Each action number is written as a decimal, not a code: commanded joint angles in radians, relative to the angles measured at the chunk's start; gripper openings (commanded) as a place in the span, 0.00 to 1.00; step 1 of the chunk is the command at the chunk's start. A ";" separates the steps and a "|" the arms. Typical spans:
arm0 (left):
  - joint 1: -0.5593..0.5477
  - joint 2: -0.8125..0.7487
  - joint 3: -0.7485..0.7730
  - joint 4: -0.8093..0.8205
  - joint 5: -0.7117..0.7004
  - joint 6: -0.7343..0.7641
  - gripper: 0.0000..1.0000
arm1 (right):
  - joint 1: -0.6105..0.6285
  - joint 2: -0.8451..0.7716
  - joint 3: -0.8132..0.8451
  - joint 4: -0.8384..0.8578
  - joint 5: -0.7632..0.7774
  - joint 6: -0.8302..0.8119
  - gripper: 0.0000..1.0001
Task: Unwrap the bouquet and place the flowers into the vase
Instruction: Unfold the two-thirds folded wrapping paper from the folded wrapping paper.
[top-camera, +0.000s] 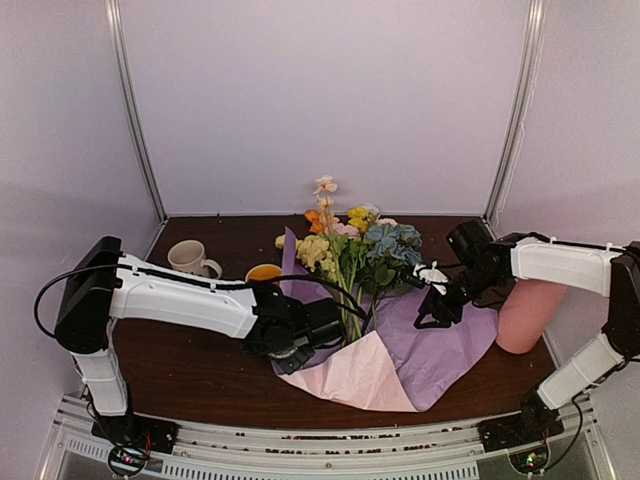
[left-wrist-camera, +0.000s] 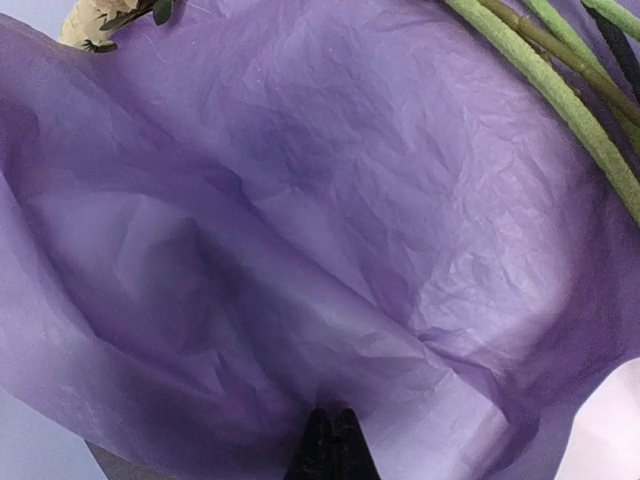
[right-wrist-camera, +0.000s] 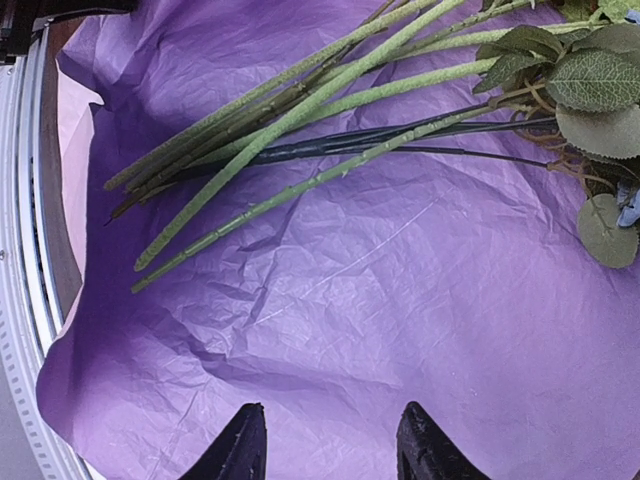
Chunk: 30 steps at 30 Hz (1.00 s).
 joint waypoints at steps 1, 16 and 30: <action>-0.012 -0.053 0.024 -0.001 -0.056 -0.027 0.00 | -0.004 0.009 -0.019 0.021 0.004 0.000 0.46; -0.025 -0.087 -0.016 -0.048 -0.052 -0.092 0.00 | -0.004 -0.003 -0.028 0.030 -0.005 0.010 0.46; -0.033 -0.399 0.031 0.211 -0.012 0.075 0.56 | 0.055 -0.051 0.036 -0.058 -0.161 0.029 0.58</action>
